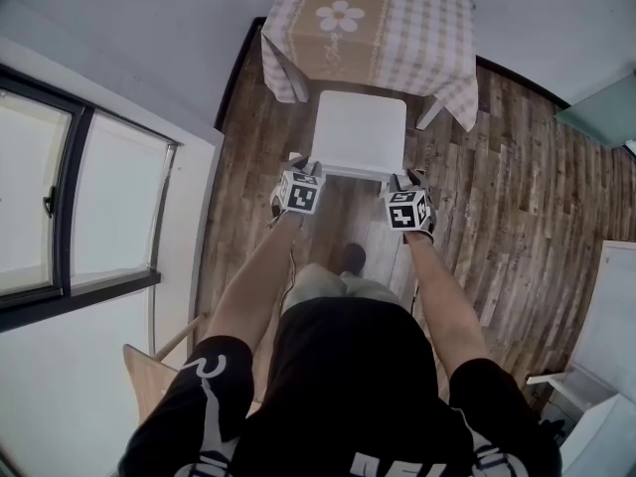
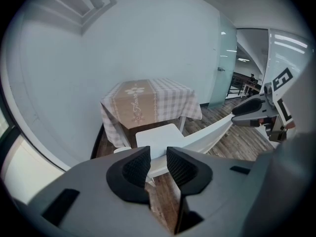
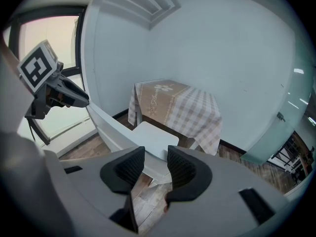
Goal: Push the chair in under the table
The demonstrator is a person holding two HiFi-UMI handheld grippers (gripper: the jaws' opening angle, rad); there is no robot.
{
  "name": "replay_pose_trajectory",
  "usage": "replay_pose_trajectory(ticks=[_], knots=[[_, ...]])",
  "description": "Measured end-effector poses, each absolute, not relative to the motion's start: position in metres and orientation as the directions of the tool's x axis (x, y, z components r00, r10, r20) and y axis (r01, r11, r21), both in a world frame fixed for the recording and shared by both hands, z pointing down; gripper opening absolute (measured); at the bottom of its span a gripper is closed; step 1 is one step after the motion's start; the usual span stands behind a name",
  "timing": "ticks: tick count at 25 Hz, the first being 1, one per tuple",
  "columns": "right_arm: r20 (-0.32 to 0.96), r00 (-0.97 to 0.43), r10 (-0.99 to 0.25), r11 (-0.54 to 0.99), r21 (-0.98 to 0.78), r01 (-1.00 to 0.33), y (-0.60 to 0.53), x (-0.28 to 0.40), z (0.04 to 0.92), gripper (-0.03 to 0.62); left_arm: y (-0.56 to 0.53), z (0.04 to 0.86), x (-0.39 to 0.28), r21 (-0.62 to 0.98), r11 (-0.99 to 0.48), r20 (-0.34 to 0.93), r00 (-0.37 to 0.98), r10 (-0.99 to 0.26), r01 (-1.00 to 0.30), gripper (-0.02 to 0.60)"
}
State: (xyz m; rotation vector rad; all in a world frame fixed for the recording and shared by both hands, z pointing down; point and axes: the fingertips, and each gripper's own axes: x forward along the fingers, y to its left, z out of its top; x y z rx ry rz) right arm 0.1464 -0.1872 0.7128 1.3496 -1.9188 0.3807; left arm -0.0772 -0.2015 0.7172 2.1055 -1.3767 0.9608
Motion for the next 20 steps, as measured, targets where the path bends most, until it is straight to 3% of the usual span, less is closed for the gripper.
replay_pose_trajectory(ticks=[20], knots=[[0.697,-0.176,-0.696,0.413,0.186,-0.892,-0.204,0.148,0.712,0.161,-0.217,0.715,-0.075,-0.015,-0.414,0.740,0.268,-0.617,-0.910,0.114]])
